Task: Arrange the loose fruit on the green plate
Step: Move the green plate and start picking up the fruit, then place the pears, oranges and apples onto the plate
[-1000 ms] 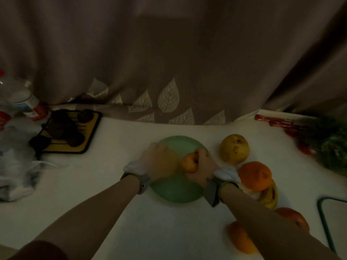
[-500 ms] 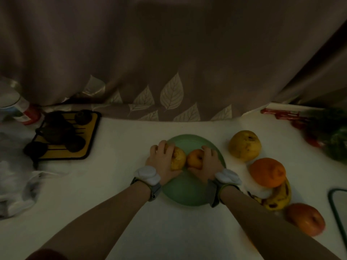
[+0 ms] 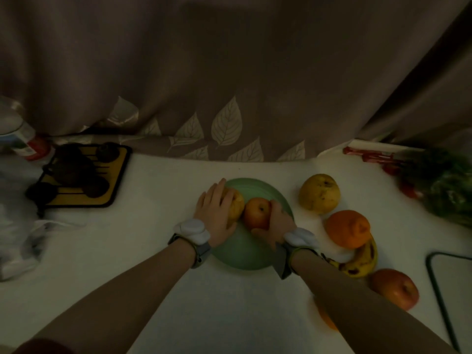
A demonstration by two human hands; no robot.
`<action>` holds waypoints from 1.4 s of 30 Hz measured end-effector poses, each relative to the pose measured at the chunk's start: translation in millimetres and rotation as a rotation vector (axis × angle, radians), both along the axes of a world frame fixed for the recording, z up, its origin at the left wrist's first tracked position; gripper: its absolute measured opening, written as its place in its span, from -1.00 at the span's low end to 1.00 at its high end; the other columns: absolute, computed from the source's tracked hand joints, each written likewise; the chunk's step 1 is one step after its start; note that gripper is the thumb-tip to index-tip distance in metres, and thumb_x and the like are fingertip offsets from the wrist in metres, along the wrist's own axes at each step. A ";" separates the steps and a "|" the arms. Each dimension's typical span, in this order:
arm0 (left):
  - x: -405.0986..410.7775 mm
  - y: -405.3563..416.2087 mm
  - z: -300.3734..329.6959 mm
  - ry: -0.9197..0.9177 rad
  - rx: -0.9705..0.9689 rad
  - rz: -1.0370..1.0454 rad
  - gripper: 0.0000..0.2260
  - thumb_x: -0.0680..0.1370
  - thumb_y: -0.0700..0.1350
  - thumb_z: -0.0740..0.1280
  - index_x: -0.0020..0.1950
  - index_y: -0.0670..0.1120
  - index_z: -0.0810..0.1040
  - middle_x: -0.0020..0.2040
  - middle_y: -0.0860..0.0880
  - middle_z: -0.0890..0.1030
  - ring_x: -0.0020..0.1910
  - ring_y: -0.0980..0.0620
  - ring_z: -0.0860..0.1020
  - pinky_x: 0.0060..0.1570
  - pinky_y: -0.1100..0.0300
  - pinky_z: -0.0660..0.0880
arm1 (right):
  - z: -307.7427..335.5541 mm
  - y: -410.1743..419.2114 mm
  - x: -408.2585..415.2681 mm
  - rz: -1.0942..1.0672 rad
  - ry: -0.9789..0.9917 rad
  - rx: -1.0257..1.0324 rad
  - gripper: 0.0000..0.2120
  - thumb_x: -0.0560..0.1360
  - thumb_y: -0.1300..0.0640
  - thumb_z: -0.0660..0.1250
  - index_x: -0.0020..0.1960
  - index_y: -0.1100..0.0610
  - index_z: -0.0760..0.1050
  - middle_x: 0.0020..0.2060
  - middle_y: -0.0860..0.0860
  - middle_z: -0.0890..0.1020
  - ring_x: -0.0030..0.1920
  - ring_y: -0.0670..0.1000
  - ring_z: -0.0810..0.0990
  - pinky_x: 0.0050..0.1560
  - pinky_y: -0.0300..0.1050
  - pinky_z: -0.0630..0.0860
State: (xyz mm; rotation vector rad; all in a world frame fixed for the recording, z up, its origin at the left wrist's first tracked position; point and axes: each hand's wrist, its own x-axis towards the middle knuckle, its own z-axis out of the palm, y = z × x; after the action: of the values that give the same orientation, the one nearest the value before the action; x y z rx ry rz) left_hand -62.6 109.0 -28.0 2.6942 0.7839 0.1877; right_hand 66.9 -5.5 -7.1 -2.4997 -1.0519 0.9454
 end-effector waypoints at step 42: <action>190.3 -53.7 24.2 0.039 -0.328 -0.136 -0.11 0.27 0.07 0.54 0.44 0.03 0.08 0.38 -0.18 0.24 0.24 -0.21 0.40 0.17 -0.04 0.44 | 4.3 -116.2 126.7 -0.322 0.095 0.244 -0.19 0.25 -0.03 0.52 0.35 0.02 0.14 0.26 0.11 0.46 0.21 0.14 0.48 0.13 0.00 0.44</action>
State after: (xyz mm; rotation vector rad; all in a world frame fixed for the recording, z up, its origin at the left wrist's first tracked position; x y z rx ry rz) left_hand 127.7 55.3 -3.8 2.4331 0.5816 -0.0254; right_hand 193.7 -121.7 -2.8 -2.3044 -0.6627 0.7794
